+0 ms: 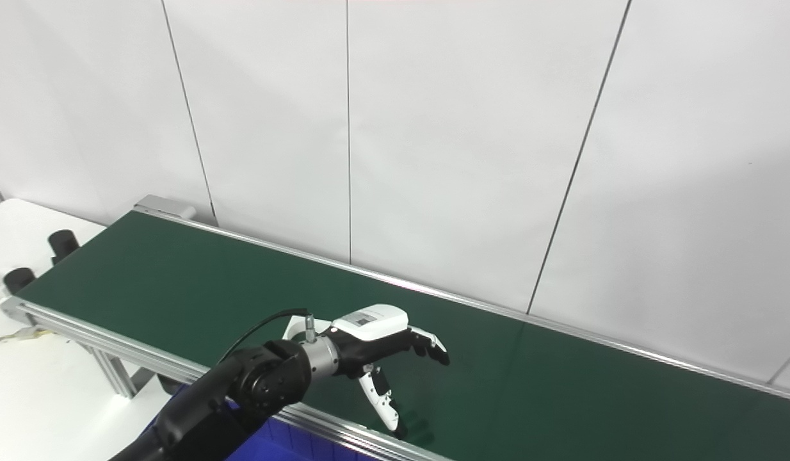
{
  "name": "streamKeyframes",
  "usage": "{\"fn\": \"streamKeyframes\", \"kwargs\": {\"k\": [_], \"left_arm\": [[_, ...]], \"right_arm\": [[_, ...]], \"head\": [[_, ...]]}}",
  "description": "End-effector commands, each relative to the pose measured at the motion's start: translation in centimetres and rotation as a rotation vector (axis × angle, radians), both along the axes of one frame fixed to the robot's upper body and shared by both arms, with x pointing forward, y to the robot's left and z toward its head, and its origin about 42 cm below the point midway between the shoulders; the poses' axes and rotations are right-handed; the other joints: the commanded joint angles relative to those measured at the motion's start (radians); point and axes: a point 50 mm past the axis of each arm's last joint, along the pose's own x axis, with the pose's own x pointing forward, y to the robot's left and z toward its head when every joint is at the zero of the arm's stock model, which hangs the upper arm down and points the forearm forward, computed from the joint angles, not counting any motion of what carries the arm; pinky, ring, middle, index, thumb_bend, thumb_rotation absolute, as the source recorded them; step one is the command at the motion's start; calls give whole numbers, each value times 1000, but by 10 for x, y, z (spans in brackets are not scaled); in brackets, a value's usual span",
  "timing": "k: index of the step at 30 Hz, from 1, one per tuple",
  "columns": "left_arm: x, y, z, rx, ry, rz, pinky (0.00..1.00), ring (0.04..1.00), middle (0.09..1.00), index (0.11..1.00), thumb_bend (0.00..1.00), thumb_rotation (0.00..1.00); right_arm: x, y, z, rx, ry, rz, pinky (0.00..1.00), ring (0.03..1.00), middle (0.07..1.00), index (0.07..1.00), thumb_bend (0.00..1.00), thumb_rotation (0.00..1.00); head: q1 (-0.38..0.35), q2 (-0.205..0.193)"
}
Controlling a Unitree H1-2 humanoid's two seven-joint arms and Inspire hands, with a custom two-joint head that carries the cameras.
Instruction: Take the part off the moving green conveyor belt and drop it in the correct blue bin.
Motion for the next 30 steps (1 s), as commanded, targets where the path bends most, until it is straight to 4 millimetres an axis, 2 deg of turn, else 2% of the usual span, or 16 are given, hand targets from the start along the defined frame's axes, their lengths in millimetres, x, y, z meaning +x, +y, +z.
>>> {"fn": "streamKeyframes", "kwargs": {"k": [1,6,8,13,19,25,30], "left_arm": [[11,0,24,26,-92,-13,732,784,815,784,914,246],[17,3,26,92,-105,7,767,805,829,795,918,245],[20,5,27,109,-107,12,775,808,831,798,918,233],[25,8,29,163,-128,20,781,824,838,803,906,230],[34,7,30,225,-125,34,817,850,860,813,903,226],[40,10,30,309,-124,70,846,872,870,820,927,163],[43,16,27,345,-136,90,854,861,859,811,960,110]], "right_arm": [[4,6,13,25,-83,7,723,799,841,917,497,276],[4,7,12,29,-83,3,722,798,839,914,510,294],[4,8,12,29,-86,3,718,795,836,912,505,263],[4,9,13,32,-83,2,708,793,832,915,516,317],[4,10,13,31,-86,6,712,796,837,913,510,288],[3,11,13,31,-86,2,713,796,837,915,504,267],[2,12,14,36,-86,1,707,795,835,912,522,290]], "head": [[1,0],[-2,0],[-5,-1],[-5,0],[-10,-1],[-14,1],[-16,2]]}}
